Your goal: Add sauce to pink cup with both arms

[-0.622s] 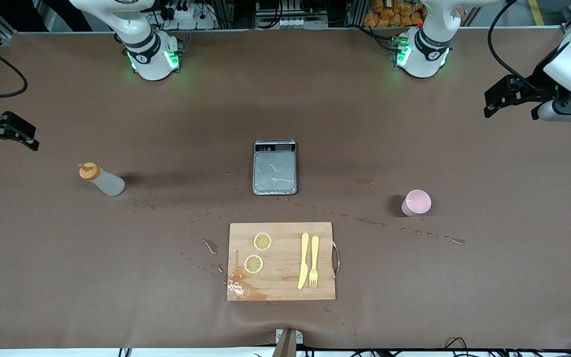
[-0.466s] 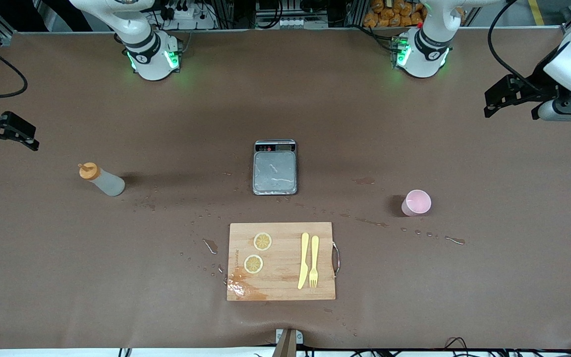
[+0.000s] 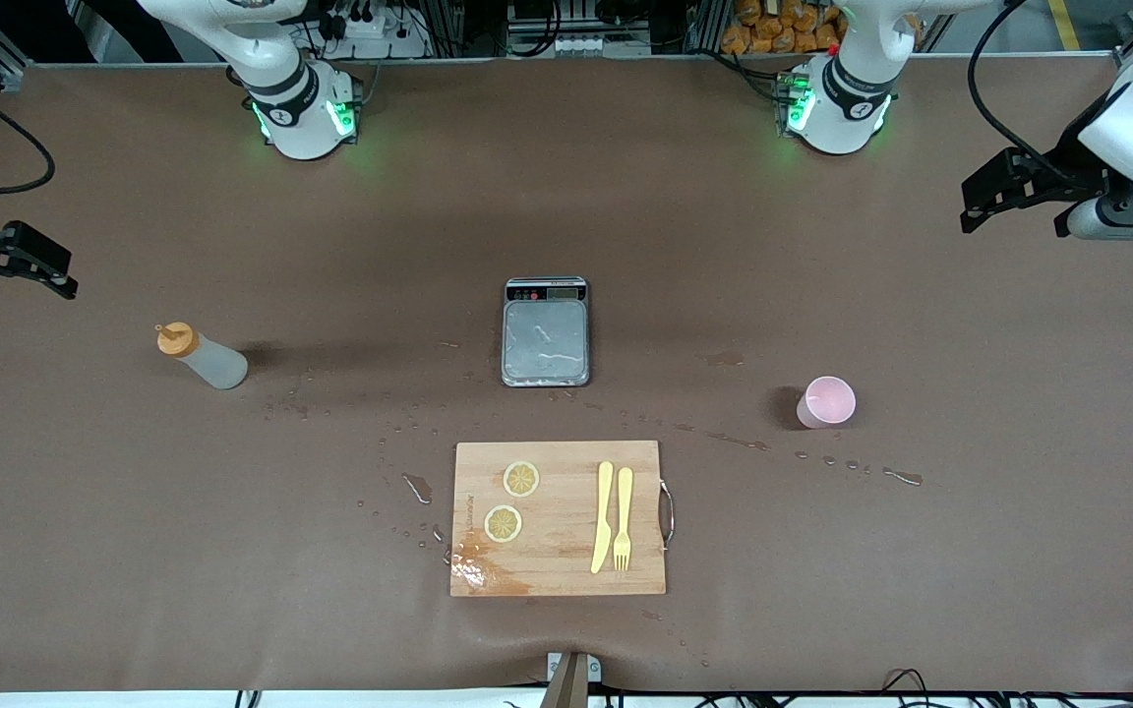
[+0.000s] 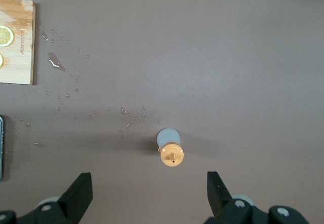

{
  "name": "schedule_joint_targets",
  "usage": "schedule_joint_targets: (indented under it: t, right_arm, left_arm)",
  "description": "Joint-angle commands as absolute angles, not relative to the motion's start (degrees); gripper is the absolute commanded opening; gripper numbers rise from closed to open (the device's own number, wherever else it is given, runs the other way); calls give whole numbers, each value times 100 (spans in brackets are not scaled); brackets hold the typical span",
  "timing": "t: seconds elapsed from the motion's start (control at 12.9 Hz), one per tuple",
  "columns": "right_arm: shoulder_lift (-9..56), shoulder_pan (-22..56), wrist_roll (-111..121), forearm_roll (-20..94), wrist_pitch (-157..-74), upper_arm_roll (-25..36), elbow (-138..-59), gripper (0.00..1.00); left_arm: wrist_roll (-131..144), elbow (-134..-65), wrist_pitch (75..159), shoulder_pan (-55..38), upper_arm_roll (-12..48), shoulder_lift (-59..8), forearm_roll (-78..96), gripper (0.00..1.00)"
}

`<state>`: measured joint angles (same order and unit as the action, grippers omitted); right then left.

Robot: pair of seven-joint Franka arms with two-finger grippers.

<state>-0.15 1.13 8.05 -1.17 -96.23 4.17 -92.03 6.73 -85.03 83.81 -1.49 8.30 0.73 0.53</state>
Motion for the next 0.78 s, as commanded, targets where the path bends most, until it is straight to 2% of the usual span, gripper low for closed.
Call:
schedule_joint_targets:
  t: [0.0,0.31,0.54,0.7]
  right_arm:
    - [-26,140,800,-97,-9563,413,-9176,100]
    - [-9,105,747,-88,-9413,422,-9202,100]
    - [17,-78,590,104,-9142,431,-9211,100]
    - [87,-621,396,753,-8878,439,-9272,100]
  left_arm:
    - [755,-8499,8559,-237,1001,70,-386,100]
    - [791,-9024,8744,-132,1011,-36,-378,100]
    - [791,-9815,9393,-141,1019,-9,-369,100]
    - [791,-10316,9990,-211,1037,-17,-369,100]
